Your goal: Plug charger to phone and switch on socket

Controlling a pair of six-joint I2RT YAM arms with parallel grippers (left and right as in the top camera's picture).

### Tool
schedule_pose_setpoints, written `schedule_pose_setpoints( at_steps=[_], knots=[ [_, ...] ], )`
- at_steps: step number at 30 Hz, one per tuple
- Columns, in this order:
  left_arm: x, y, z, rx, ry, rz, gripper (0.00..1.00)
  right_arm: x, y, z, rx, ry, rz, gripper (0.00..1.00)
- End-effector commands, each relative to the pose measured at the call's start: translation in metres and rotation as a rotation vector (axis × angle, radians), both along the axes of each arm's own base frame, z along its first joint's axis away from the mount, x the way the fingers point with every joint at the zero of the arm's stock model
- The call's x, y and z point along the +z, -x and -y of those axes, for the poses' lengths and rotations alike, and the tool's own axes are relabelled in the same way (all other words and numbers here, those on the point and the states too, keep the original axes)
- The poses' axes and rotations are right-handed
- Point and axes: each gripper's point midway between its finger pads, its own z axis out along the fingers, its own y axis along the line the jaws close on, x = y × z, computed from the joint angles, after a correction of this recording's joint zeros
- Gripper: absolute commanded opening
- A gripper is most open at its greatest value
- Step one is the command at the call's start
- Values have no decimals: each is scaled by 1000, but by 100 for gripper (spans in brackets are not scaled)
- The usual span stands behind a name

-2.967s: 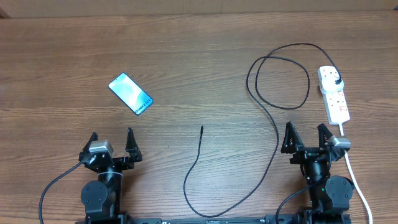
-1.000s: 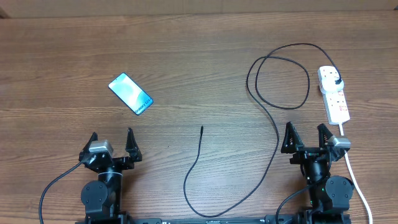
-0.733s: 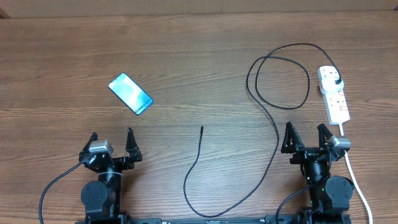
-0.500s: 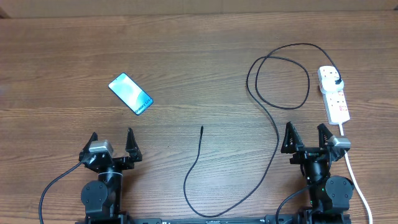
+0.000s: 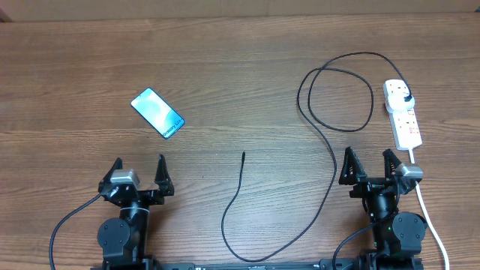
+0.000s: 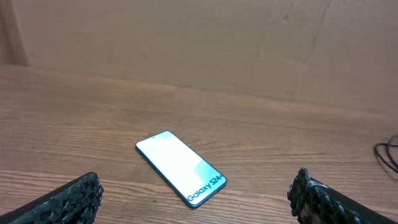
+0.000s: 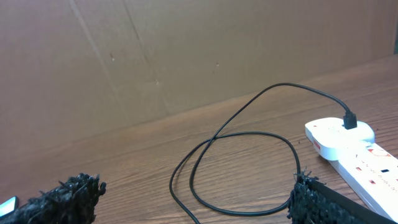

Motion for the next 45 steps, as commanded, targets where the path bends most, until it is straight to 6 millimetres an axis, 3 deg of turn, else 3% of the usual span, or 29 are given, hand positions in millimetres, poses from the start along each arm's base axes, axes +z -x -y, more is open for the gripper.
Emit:
schedule_pose_setpoints(
  at_steps=[1,13,16,22,31,38,42,45],
  knots=[
    [9,2,6,-42,-24,22,100,-3,0,-1,0,3,-1,100],
    [61,10,-2,12,-25,-6,100,-3,0,-1,0,3,-1,100],
    [74,6,-8,49,45,-52,100,-3,0,-1,0,3,-1,100],
    [109,-23,-13,75,104,-204,100,-3,0,-1,0,3,-1,100],
    [151,-98,-17,45,51,-499,100,-3,0,-1,0,3,-1,100],
    [93,-127,-15,44,140,-732,100,-3,0,-1,0,3,-1,100],
    [52,-125,-33,265,317,-865,100,-3,0,0,0,3,-1,100],
    [35,-129,-33,288,337,-943,100,-3,0,-1,0,3,-1,100]
  ],
)
